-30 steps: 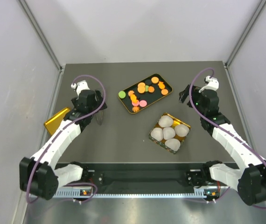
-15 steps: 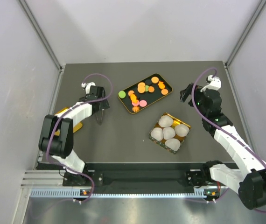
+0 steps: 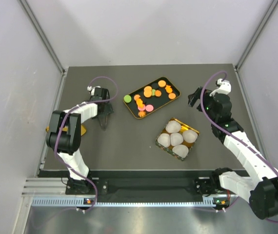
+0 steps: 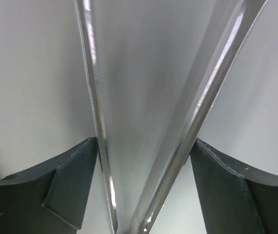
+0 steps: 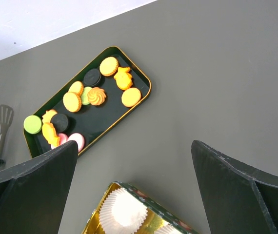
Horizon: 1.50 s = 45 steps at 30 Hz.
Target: Pack the cookies
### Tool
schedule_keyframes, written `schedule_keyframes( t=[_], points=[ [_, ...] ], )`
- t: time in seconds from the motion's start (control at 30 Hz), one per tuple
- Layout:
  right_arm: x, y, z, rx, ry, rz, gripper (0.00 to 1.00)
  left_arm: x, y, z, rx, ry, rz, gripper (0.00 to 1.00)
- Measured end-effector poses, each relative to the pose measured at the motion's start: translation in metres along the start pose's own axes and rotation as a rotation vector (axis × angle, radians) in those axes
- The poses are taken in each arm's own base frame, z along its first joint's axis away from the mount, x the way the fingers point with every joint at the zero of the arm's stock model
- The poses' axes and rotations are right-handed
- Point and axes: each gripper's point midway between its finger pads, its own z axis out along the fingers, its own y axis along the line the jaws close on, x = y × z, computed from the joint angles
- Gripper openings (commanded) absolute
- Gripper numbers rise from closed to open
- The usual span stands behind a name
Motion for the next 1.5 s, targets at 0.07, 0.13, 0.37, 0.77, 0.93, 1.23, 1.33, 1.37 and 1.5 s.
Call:
schedule_keyframes(
  t=[0.07,0.13,0.37,0.77,0.93,1.23,1.33,1.37,1.5],
  points=[
    [0.0,0.0,0.0,-0.001,0.0,0.0,1.0,0.001,-0.003,0.0,0.016,0.008,-0.012,0.74],
    [0.0,0.0,0.0,-0.003,0.001,0.0,1.0,0.001,-0.007,-0.001,0.03,0.009,-0.027,0.71],
    [0.001,0.002,0.0,-0.009,0.004,0.0,1.0,0.001,-0.017,-0.003,0.072,0.013,-0.061,0.72],
    [0.002,0.003,0.0,-0.02,0.01,0.0,1.0,0.008,-0.008,-0.006,0.022,0.041,-0.017,0.8],
    [0.002,0.004,0.0,-0.022,0.011,-0.001,1.0,0.01,-0.006,-0.006,0.006,0.052,0.025,0.8],
    [0.002,0.004,0.0,-0.025,0.012,-0.009,1.0,-0.001,-0.014,0.002,0.008,0.044,0.055,0.64],
    [0.002,0.004,-0.001,-0.027,0.012,-0.01,1.0,-0.001,-0.015,0.002,0.009,0.044,0.057,0.54],
    [0.002,0.005,-0.001,-0.028,0.013,-0.01,1.0,-0.001,-0.015,0.002,0.009,0.044,0.06,0.54],
    [0.003,0.005,-0.001,-0.033,0.016,-0.01,1.0,0.001,-0.016,-0.001,0.01,0.049,0.066,0.54]
  ],
)
